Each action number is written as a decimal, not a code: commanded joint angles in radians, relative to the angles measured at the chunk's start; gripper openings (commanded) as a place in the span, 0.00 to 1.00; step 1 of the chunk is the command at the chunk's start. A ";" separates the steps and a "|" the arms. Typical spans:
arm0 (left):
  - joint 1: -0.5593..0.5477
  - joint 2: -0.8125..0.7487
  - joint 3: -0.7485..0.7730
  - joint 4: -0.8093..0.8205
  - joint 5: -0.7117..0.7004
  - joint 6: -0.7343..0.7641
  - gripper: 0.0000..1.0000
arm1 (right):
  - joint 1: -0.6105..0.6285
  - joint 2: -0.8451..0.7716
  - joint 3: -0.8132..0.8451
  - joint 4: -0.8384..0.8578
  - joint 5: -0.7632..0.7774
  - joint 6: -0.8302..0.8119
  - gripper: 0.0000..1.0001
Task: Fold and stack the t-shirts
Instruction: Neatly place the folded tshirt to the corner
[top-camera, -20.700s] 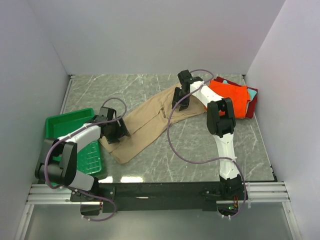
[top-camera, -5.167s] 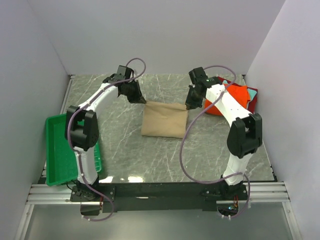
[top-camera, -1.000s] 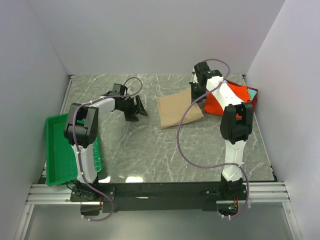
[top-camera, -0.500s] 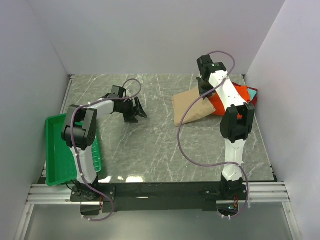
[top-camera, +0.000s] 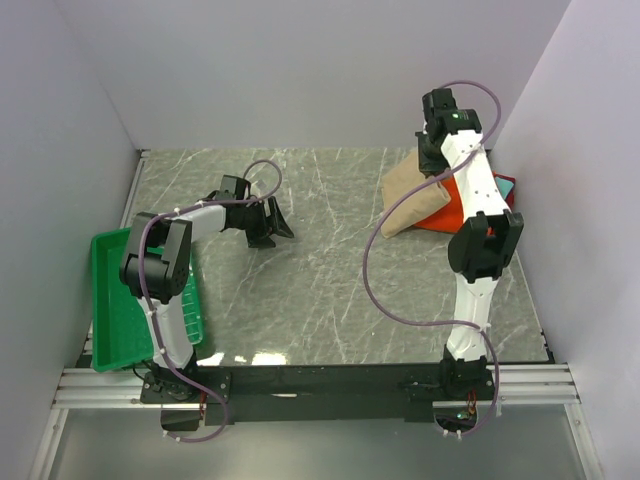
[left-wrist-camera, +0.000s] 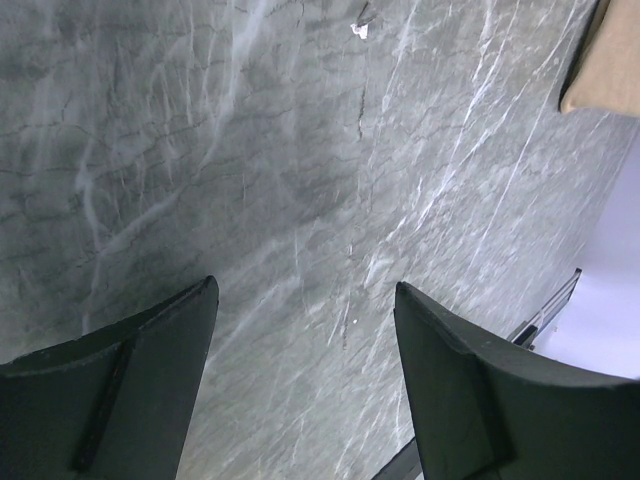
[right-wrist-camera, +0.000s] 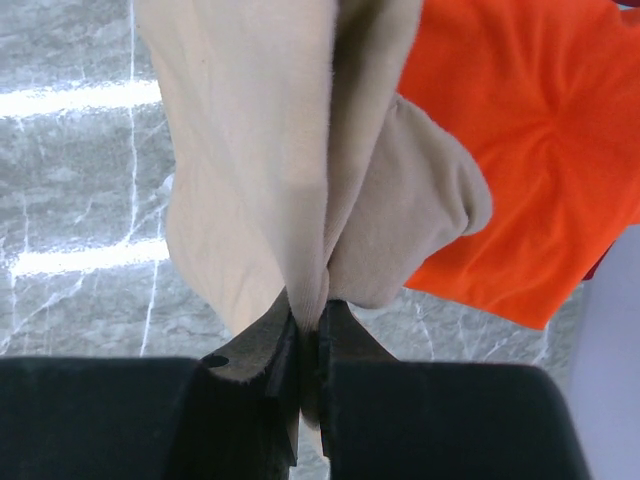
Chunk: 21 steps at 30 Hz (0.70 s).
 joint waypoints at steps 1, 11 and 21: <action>0.001 -0.011 -0.033 -0.025 -0.021 0.018 0.78 | -0.011 -0.072 0.075 -0.001 -0.048 -0.007 0.00; 0.000 0.001 -0.021 -0.028 -0.013 0.017 0.78 | -0.075 -0.127 0.138 -0.009 -0.190 0.028 0.00; 0.000 0.014 -0.027 -0.022 -0.008 0.009 0.78 | -0.166 -0.138 0.112 -0.006 -0.261 0.028 0.00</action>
